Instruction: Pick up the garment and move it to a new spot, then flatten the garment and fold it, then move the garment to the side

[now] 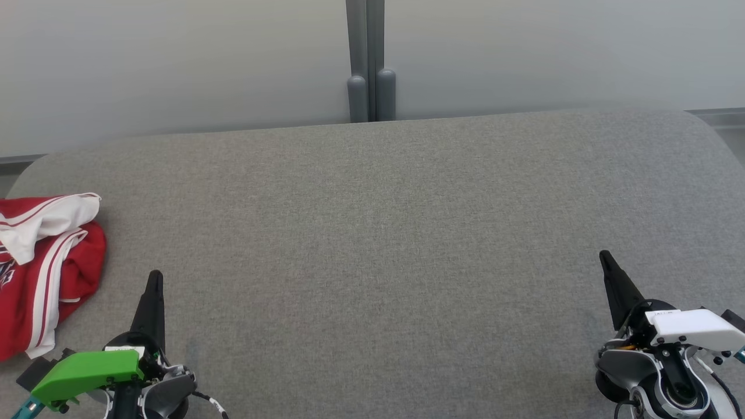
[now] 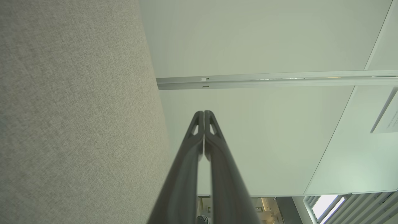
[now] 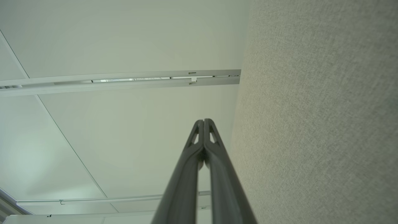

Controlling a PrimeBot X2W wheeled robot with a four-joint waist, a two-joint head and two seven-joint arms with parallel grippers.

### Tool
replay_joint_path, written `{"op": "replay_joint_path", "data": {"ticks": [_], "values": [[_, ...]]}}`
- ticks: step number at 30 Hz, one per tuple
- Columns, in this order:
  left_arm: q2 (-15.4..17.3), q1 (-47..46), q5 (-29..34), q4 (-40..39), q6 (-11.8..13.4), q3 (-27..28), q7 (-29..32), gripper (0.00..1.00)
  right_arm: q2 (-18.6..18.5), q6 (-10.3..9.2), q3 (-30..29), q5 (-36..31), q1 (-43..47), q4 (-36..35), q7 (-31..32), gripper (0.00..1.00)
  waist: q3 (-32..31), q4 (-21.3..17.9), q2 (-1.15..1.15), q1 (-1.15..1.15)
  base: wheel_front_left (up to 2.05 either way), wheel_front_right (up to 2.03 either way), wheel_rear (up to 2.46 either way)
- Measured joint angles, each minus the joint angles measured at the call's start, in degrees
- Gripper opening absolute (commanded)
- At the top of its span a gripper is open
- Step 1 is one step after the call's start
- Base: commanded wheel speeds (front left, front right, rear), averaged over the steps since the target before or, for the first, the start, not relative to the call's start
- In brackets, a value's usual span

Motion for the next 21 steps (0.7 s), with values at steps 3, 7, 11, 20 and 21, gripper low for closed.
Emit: {"op": "replay_joint_path", "data": {"ticks": [3, 7, 11, 20, 21], "values": [[0.00, 0.00, 0.00, 0.00, 0.00, 0.00, 0.00, 0.00, 0.00, 0.00, 0.00, 0.00, 0.00, 0.00, 0.00, 0.00, 0.00, 0.00, 0.00, 0.00, 0.00, 0.00, 0.00], [-0.31, 0.83, 0.00, 1.37, 0.14, -0.21, 0.00, 1.00, 0.38, -0.01, 0.13, -0.02, 0.83, 1.32, 0.00, 1.00, 0.00, 0.00, 0.00, 0.00, 0.00, 0.00, 0.00], [-0.40, 1.51, 0.56, 2.15, 0.16, -0.67, -0.73, 1.00, 0.49, -0.02, 0.70, -0.68, 1.85, 1.85, -0.62, 1.00, 0.04, 0.01, 0.00, 0.00, 0.00, 0.00, 0.00], [-0.21, 1.51, 7.97, 2.11, 0.16, -1.16, -2.87, 1.00, -0.57, -0.02, 2.86, -7.64, 1.79, 1.72, -3.11, 1.00, 0.13, 0.10, 0.00, 0.00, 0.00, 0.00, 0.00], [-0.20, 1.51, 9.03, 2.11, 0.15, -1.22, -3.12, 1.00, -0.62, -0.02, 2.94, -8.91, 1.79, 1.70, -3.39, 1.00, 0.14, 0.12, 0.00, 0.00, 0.00, 0.00, 0.00]]}}
